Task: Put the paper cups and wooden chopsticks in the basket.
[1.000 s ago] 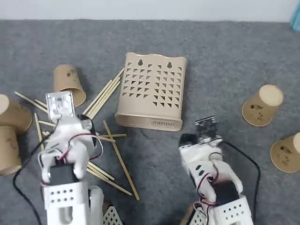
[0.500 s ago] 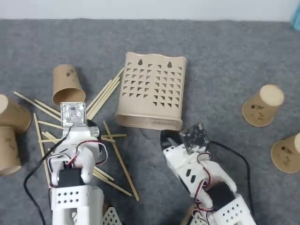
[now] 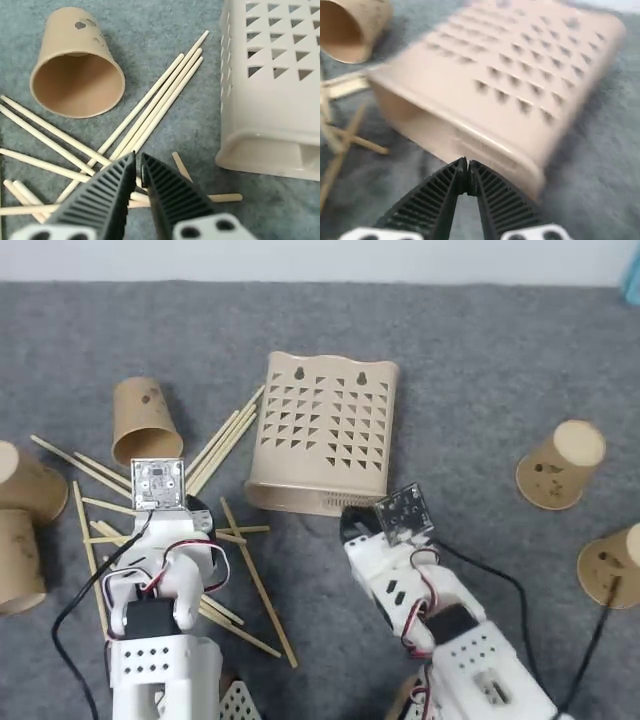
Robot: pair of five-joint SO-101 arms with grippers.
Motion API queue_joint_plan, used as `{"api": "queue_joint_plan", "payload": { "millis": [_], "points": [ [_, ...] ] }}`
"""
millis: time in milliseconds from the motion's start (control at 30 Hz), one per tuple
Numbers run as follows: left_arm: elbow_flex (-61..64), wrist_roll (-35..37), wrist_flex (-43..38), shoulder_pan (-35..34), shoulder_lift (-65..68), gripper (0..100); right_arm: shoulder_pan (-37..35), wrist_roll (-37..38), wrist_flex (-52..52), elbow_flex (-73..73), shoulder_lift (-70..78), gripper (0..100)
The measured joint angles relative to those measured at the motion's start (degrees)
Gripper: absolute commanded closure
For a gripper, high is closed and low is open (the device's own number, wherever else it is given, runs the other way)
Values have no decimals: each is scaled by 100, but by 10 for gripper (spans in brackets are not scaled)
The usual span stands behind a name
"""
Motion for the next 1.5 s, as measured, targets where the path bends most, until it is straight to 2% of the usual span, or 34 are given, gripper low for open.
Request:
{"api": "queue_joint_plan", "payload": {
  "millis": [233, 500, 767, 1000, 1100, 1267, 1500],
  "points": [
    [0, 9, 0, 9, 0, 985, 993, 0, -844, -756, 2198, 991],
    [35, -9, 0, 9, -9, 985, 1459, 0, -1644, -1846, 4149, 991],
    [35, -18, 0, 9, -9, 985, 2171, 0, -1705, -3675, 5451, 991],
    [62, -18, -62, 9, -9, 984, 2497, 0, -1688, -5785, 7077, 991],
    [202, -18, -281, 9, -18, 984, 2637, 0, -1248, -6840, 7780, 991],
    [229, -9, -378, 9, -26, 984, 2936, -211, 141, -8325, 8308, 989],
    [229, -18, -378, 9, -35, 984, 3138, -774, 2866, -8853, 7754, 987]
  ]
}}
